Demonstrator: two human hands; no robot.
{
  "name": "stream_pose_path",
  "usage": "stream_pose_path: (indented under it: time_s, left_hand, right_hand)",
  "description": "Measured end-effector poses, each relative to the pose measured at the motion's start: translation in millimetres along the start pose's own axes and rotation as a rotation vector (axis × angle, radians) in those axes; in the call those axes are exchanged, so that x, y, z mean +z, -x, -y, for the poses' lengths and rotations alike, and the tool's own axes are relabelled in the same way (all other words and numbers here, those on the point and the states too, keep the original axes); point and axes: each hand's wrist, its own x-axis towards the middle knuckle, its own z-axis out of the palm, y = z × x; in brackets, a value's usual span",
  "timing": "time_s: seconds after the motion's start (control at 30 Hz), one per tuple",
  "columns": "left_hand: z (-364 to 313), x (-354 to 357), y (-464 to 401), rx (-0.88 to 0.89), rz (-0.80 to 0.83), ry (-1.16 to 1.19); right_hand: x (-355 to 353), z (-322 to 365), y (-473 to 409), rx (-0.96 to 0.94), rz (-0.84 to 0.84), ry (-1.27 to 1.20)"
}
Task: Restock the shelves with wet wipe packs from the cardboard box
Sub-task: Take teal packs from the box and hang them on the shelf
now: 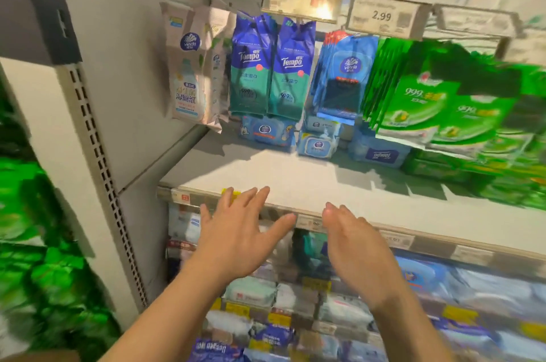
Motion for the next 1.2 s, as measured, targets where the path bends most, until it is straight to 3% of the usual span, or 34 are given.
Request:
stream_pose_path:
  time_s: [0.2,0.47,0.77,0.9,1.2]
  left_hand:
    - [-19,26,76,-0.153,0.062,-0.103]
    - [8,19,185,-0.503,0.103,-0.102]
    - [67,-12,288,-0.795,-0.044,-0.066]
    - [100,-24,327,-0.878,-0.100,-0.028]
    - [224,-69,440,-1.013,-0.222,0.083]
  right_hand:
    - [18,-25,57,0.049,0.163,-0.152]
    - [39,1,117,-0.082,0.375,-0.351]
    - [69,96,158,-0.288,0.561,-0.289]
    - [99,144,172,-0.419,0.561,-0.244]
    - [152,298,235,-0.578,0.677,-0.163]
